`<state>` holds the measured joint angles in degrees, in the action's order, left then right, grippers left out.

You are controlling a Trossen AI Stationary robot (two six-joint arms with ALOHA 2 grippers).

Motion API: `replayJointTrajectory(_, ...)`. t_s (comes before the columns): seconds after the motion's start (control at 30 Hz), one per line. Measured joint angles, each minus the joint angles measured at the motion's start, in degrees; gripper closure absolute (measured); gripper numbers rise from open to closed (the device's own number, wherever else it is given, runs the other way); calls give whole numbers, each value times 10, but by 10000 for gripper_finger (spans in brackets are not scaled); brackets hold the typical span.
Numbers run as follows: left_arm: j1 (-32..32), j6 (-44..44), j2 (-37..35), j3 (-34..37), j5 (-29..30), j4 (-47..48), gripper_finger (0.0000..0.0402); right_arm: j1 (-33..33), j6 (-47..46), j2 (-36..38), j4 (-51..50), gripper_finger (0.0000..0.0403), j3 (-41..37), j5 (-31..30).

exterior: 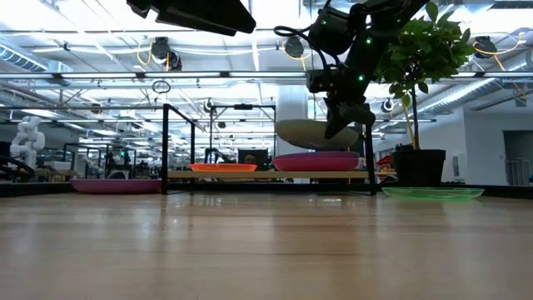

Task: Place and stack plates onto a shelf
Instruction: Stack the large blue plate on top of the violet plate on the shelf

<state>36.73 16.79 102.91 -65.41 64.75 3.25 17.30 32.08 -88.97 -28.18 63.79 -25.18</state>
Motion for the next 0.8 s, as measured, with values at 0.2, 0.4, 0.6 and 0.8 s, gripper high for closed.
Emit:
replayJointTrajectory(0.2, 0, 1, 0, 0, 0, 0, 185, 0, 0, 0, -3, 395, -2, 26)
replayJointTrajectory(0.4, 0, 1, 0, 0, 0, 0, 185, 0, 1, 0, -5, 395, -14, 31)
replayJointTrajectory(0.6, -3, 1, 0, 0, -3, 0, 185, 0, 5, 0, -3, 394, -17, 30)
replayJointTrajectory(0.8, -3, 0, 0, 0, -4, 0, 185, 0, 11, 0, -4, 390, -17, 31)
